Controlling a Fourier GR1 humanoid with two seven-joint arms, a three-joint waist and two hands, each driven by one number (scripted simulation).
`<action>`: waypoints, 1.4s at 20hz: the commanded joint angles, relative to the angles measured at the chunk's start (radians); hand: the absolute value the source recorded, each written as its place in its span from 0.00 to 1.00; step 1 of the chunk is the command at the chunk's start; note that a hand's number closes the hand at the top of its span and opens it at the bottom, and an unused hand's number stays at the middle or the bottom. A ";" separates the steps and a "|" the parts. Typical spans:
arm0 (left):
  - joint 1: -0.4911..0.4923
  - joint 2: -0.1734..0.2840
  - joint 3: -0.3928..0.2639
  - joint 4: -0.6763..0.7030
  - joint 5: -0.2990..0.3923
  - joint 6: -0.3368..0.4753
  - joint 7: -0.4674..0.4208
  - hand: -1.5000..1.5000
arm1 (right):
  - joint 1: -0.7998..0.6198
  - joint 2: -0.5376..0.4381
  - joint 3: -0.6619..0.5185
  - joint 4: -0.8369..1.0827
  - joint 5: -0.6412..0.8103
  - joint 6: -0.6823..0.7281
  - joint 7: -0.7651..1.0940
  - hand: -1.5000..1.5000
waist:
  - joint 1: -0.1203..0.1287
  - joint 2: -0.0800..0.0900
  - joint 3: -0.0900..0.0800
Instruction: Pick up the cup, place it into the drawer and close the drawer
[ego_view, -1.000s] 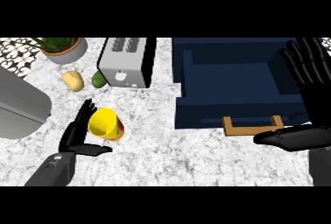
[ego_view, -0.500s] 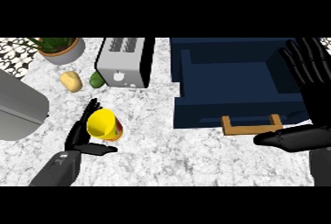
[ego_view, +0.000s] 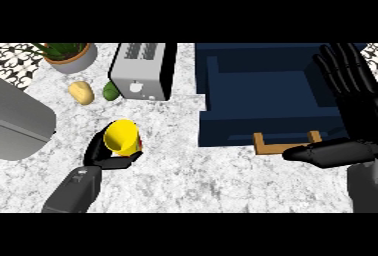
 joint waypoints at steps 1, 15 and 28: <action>0.015 -0.024 0.009 -0.049 -0.006 0.111 -0.177 1.00 | -0.007 -0.015 -0.007 -0.045 -0.022 0.003 0.054 0.00 | -0.003 -0.005 0.000; 0.013 -0.062 0.144 -0.133 0.118 0.154 -0.254 1.00 | 0.064 -0.010 -0.038 0.002 -0.022 0.027 -0.046 0.00 | 0.015 -0.010 0.003; -0.232 -0.148 -0.008 -0.496 0.109 0.190 0.207 1.00 | 0.030 -0.028 -0.052 -0.035 -0.003 -0.012 0.037 0.00 | 0.053 -0.029 0.007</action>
